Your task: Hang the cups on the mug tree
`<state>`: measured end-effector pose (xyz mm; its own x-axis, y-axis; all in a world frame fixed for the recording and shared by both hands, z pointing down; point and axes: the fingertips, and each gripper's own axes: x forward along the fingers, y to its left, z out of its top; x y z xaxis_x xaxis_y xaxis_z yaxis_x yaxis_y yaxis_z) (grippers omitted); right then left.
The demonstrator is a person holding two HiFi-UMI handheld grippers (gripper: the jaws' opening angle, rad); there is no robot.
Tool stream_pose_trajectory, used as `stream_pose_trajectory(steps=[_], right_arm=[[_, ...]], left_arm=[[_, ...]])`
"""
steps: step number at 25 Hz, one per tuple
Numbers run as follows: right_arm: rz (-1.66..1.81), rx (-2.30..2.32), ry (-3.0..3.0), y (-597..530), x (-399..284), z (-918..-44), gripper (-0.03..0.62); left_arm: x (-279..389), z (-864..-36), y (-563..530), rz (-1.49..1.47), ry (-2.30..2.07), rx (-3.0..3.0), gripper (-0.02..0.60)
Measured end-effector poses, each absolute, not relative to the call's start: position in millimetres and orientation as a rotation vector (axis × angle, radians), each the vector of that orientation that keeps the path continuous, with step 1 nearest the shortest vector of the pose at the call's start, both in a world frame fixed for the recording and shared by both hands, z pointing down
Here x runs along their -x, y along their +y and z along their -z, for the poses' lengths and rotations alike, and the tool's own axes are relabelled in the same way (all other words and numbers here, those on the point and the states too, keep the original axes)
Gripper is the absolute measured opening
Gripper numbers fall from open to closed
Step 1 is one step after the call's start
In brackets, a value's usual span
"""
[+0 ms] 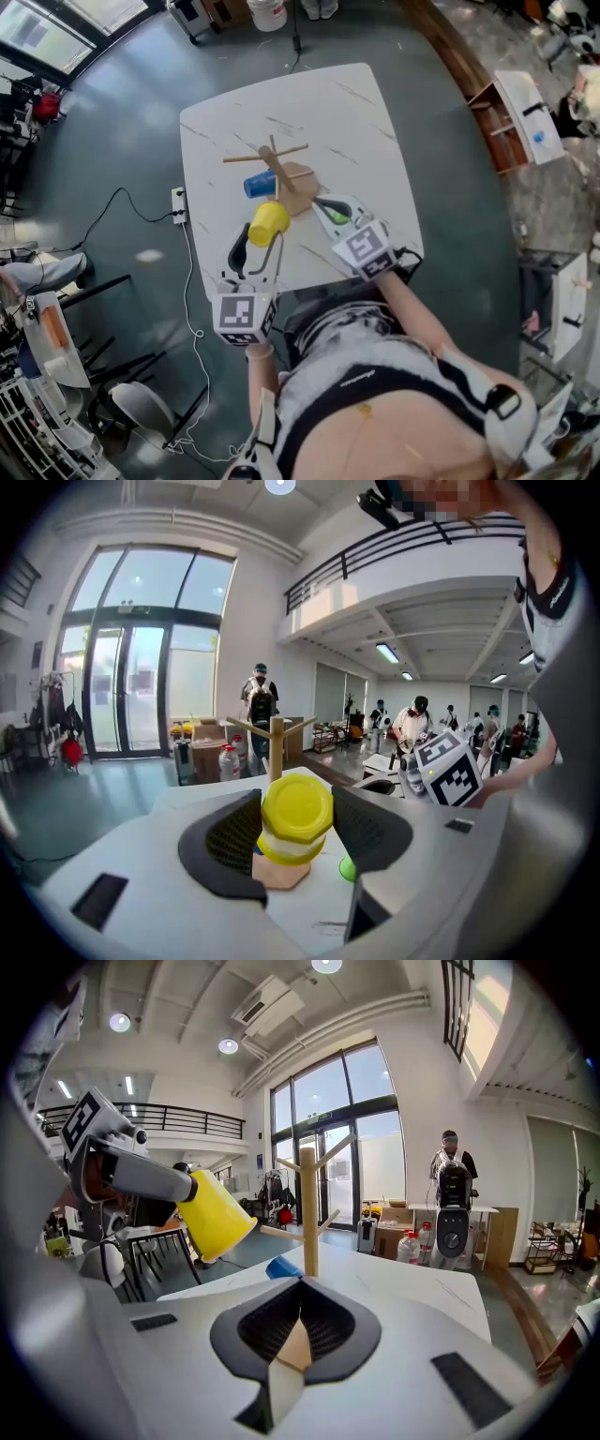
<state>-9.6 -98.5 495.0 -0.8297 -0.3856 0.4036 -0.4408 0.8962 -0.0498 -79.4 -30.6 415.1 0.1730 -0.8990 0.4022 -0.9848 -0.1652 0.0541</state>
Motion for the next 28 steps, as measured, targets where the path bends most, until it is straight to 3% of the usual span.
stream_pose_trajectory(steps=[28], right_arm=[[-0.229,-0.799,-2.627,-132,-29,-502,0.005]], left_arm=[[74,-470,-75,-0.590,-1.792,-2.168,0.242]])
